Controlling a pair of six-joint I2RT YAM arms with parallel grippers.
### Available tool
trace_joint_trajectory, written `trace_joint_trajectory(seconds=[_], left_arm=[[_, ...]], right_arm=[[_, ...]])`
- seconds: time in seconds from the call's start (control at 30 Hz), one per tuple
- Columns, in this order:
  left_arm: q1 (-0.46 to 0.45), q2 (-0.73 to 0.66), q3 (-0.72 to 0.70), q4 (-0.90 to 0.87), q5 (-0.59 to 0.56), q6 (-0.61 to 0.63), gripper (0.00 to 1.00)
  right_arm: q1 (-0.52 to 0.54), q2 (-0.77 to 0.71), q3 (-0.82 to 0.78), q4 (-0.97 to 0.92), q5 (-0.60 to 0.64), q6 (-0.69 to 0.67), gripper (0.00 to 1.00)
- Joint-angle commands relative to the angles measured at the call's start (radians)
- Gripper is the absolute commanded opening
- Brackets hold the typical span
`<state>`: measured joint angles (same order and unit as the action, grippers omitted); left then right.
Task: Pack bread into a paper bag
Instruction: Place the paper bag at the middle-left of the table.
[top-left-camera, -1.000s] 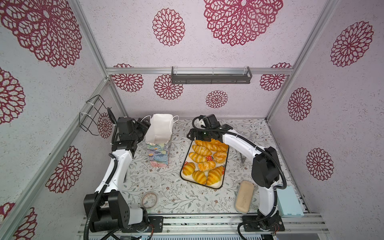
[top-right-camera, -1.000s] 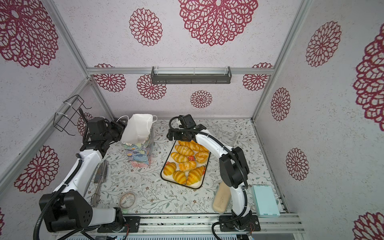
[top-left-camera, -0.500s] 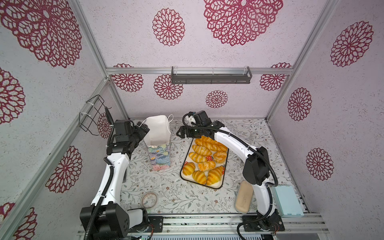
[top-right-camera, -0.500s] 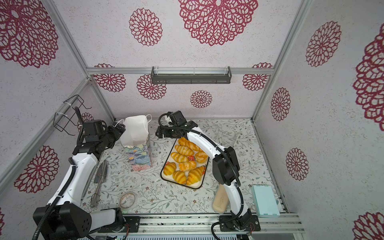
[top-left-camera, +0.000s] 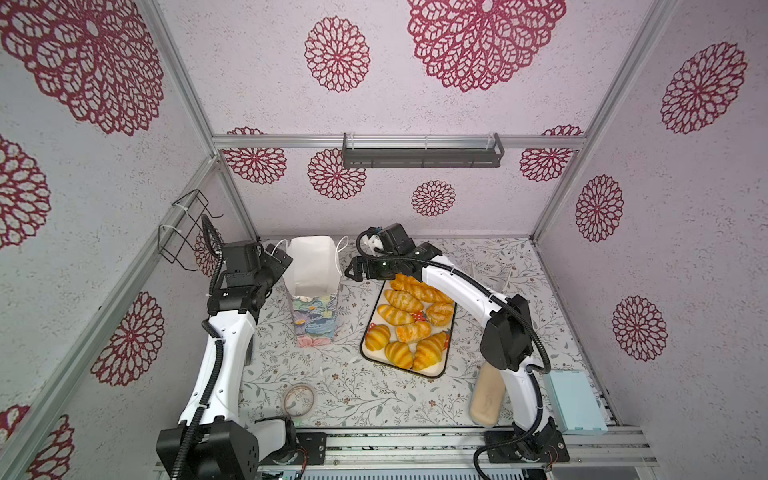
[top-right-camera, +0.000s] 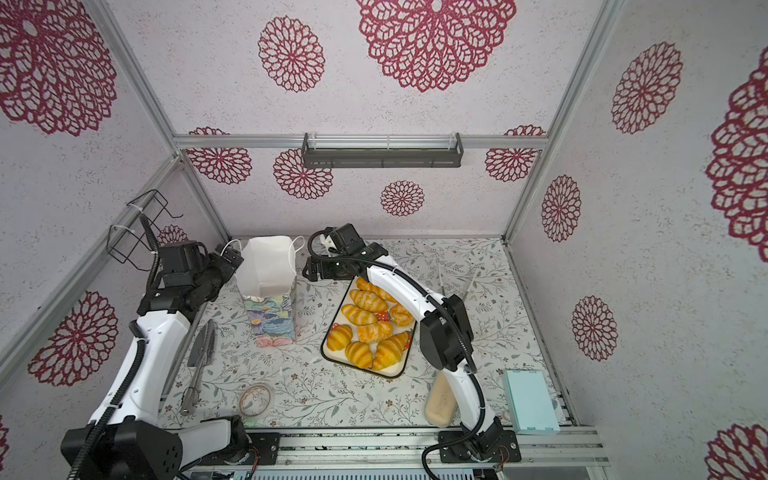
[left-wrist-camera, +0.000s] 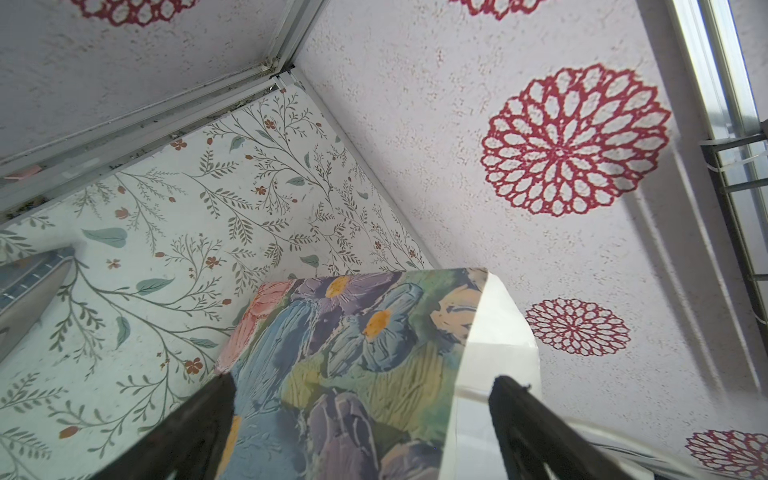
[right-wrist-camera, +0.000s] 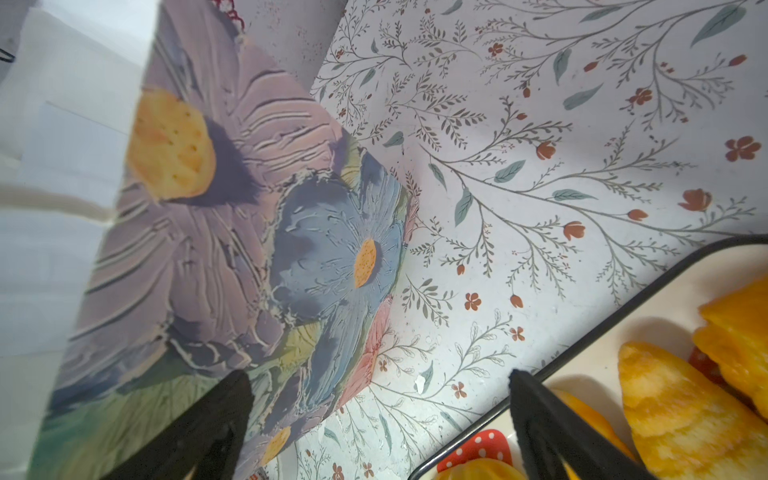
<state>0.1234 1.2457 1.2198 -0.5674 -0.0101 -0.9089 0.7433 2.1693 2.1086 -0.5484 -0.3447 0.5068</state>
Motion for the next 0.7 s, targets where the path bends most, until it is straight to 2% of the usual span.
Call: trace_joint_trajectory(seconds=[0.0, 0.3, 0.43, 0.67], left_arm=[[0.007, 0.022, 0.033, -0.048, -0.009, 0.009, 0.98], [0.007, 0.045, 0.044, -0.143, -0.033, 0.043, 0.97], [0.007, 0.011, 0.016, -0.107, -0.008, 0.055, 0.98], [0.006, 0.04, 0.07, -0.188, -0.048, 0.117, 0.97]], right_arm=[[0.004, -0.017, 0.005, -0.004, -0.002, -0.015, 0.99], [0.008, -0.012, 0.016, 0.005, -0.011, -0.016, 0.99], [0.008, -0.007, 0.021, 0.003, -0.01, -0.019, 0.99], [0.008, -0.003, 0.028, 0.005, -0.01, -0.013, 0.99]])
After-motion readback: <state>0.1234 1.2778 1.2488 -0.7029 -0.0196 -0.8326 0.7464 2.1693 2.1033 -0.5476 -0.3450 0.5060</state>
